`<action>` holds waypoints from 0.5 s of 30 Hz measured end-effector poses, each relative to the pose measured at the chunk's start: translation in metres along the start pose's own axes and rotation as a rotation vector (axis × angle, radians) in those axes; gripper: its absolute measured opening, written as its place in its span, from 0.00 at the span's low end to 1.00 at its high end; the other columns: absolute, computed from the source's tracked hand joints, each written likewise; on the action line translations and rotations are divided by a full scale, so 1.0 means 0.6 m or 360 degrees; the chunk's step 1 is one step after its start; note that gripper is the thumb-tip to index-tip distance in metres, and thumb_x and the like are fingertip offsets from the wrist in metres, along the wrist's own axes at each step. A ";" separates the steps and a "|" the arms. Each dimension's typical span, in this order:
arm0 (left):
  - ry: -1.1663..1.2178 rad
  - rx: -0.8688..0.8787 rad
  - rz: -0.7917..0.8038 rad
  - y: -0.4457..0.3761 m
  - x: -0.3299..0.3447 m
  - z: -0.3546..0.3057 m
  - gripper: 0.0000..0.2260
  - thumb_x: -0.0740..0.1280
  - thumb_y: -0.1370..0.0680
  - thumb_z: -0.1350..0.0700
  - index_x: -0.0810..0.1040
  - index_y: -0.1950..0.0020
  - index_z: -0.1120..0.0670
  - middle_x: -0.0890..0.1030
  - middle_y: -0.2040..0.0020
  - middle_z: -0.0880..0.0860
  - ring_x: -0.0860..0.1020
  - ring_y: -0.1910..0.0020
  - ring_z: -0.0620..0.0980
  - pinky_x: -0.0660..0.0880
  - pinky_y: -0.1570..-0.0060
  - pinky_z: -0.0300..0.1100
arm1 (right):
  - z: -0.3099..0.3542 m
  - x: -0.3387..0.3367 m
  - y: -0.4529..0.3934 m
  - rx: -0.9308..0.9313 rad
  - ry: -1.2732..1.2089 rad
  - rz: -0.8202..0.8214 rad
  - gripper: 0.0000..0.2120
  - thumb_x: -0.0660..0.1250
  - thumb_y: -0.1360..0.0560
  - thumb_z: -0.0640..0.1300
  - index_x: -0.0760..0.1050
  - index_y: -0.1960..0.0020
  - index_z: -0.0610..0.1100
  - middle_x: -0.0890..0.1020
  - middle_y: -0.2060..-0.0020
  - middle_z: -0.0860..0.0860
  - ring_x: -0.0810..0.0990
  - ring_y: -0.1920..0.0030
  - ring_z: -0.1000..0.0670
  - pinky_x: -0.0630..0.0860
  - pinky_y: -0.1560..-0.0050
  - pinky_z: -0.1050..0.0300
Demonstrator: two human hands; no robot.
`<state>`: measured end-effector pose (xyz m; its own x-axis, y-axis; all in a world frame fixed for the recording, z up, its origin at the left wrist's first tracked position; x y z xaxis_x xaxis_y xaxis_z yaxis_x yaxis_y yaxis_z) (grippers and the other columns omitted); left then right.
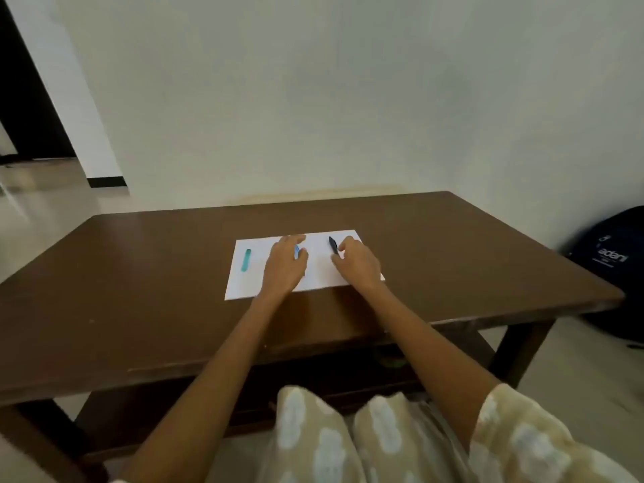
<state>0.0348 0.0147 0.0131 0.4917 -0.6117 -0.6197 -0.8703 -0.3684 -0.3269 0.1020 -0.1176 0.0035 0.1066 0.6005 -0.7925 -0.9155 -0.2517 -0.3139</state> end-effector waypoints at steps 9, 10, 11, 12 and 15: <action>0.0559 -0.0148 0.0099 -0.101 0.054 0.001 0.12 0.61 0.21 0.58 0.76 0.38 0.55 0.78 0.40 0.55 0.80 0.54 0.49 0.77 0.56 0.37 | -0.048 0.026 -0.070 0.0208 -0.0261 -0.0078 0.16 0.70 0.27 0.44 0.68 0.45 0.43 0.77 0.57 0.50 0.78 0.58 0.49 0.72 0.61 0.59; 0.0643 -0.0218 0.0094 -0.106 0.057 0.004 0.12 0.62 0.21 0.57 0.75 0.38 0.56 0.78 0.40 0.55 0.79 0.55 0.48 0.77 0.60 0.34 | -0.056 0.027 -0.071 0.0261 -0.0423 -0.0101 0.14 0.70 0.28 0.44 0.68 0.47 0.44 0.75 0.59 0.51 0.77 0.60 0.51 0.73 0.62 0.60; 0.0727 -0.0301 0.0093 -0.111 0.059 0.006 0.13 0.63 0.21 0.57 0.74 0.37 0.57 0.78 0.40 0.56 0.79 0.55 0.49 0.76 0.61 0.33 | -0.062 0.026 -0.071 0.0305 -0.0598 -0.0115 0.13 0.70 0.28 0.44 0.67 0.49 0.45 0.75 0.61 0.52 0.76 0.61 0.52 0.74 0.61 0.60; 0.0806 -0.0388 0.0089 -0.112 0.061 0.006 0.14 0.63 0.21 0.57 0.73 0.36 0.57 0.77 0.40 0.56 0.79 0.54 0.49 0.76 0.60 0.35 | -0.067 0.026 -0.070 0.0330 -0.0768 -0.0129 0.12 0.70 0.28 0.44 0.67 0.50 0.46 0.74 0.62 0.52 0.77 0.60 0.51 0.75 0.61 0.60; 0.1059 -0.0551 0.0154 -0.106 0.060 0.005 0.17 0.64 0.21 0.54 0.71 0.34 0.58 0.77 0.41 0.56 0.79 0.52 0.52 0.77 0.56 0.41 | -0.060 0.018 -0.054 0.0241 -0.1117 -0.0068 0.10 0.69 0.27 0.44 0.67 0.52 0.50 0.76 0.59 0.51 0.79 0.56 0.50 0.76 0.63 0.63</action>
<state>0.1078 0.0181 0.0096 0.4224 -0.9057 -0.0367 -0.9059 -0.4232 0.0177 0.1466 -0.1307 -0.0138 -0.0844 0.9666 -0.2418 -0.9654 -0.1394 -0.2206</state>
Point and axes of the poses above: each hand's wrist, its own y-axis away from the middle knuckle, its own x-axis out of the palm, z = x × y, the point moved 4 cm from there along -y, towards the middle knuckle
